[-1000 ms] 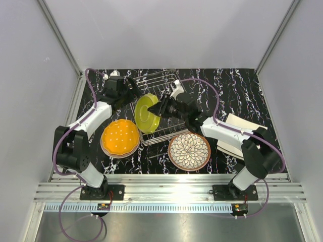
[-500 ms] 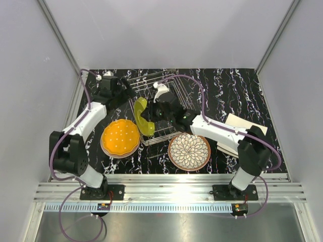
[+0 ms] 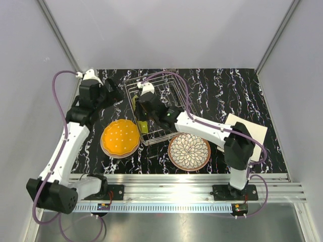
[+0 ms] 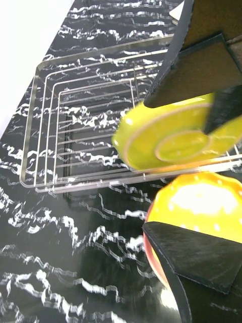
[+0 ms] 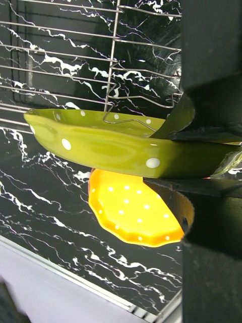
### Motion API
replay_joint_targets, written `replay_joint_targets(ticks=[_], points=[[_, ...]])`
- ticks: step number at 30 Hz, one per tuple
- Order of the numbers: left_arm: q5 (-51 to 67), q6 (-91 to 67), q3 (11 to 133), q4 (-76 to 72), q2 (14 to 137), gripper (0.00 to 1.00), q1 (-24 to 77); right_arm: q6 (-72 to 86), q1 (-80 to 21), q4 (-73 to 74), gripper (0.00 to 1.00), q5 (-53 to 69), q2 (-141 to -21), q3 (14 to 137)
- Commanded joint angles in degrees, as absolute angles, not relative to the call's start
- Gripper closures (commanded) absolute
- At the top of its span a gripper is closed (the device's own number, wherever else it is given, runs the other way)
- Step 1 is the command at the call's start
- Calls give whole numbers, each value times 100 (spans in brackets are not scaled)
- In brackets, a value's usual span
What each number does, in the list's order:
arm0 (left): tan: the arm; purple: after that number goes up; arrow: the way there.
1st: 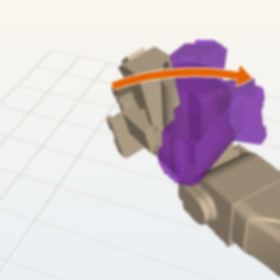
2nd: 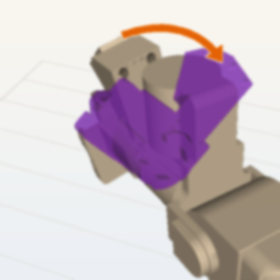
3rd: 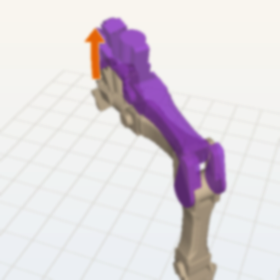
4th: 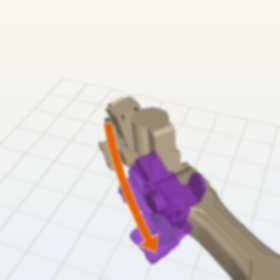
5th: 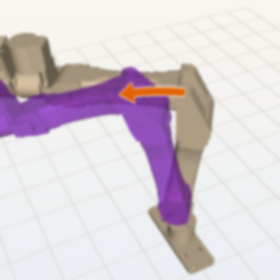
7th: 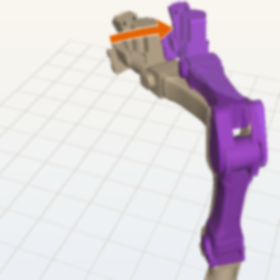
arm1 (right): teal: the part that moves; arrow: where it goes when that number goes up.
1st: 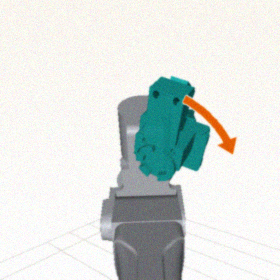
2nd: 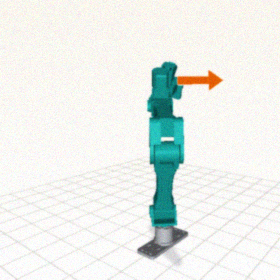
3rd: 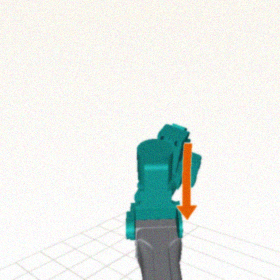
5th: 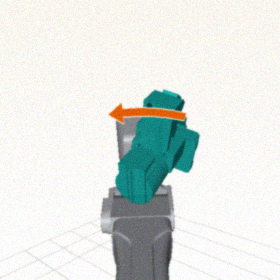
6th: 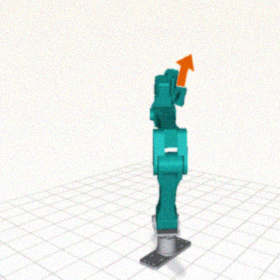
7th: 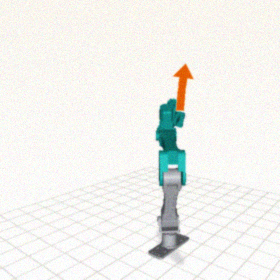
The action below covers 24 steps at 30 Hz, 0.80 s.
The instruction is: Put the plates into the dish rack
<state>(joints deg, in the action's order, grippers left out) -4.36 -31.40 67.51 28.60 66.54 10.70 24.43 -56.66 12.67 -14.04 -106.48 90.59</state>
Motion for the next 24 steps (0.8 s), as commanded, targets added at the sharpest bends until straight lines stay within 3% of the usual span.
replay_joint_targets(ticks=[1, 2, 5, 7, 10, 12, 16, 17, 19, 20, 24], points=[[-738, -2603, 6461, 3103, 6233, 1, 1002, 2548, -5669, 1072, 77, -1828, -10810, 9492], [-817, -2515, 6399, 3103, 6171, 1, 993, 2575, -5669, 1064, 75, -1776, -10845, 9518], [-1168, -2338, 6153, 3173, 5986, 1, 993, 2680, -5687, 1107, 52, -1714, -10925, 9553], [-1265, -2312, 5951, 3068, 5811, 1, 993, 2733, -5687, 1116, 43, -1705, -10934, 9554], [-1309, -2268, 5687, 2936, 5669, 1, 993, 2768, -5695, 1142, 33, -1609, -10925, 9545], [-1301, -2285, 5686, 2970, 5678, 1, 993, 2786, -5687, 1151, 33, -1556, -10916, 9545], [-1152, -2320, 5686, 2944, 5678, 1, 949, 2751, -5704, 1204, 44, -1503, -10942, 9650], [-1134, -2329, 5678, 2936, 5678, 1, 932, 2707, -5756, 1222, 57, -1529, -10942, 9694], [-1125, -2329, 5669, 2953, 5634, 1, 914, 2558, -5818, 1344, 64, -1669, -11021, 9878], [-1134, -2329, 5669, 2944, 5616, 1, 905, 2488, -5853, 1414, 77, -1731, -11074, 9966], [-1186, -2312, 5643, 2927, 5494, 1, 888, 1979, -6169, 2186, 91, -2354, -11521, 10616]])
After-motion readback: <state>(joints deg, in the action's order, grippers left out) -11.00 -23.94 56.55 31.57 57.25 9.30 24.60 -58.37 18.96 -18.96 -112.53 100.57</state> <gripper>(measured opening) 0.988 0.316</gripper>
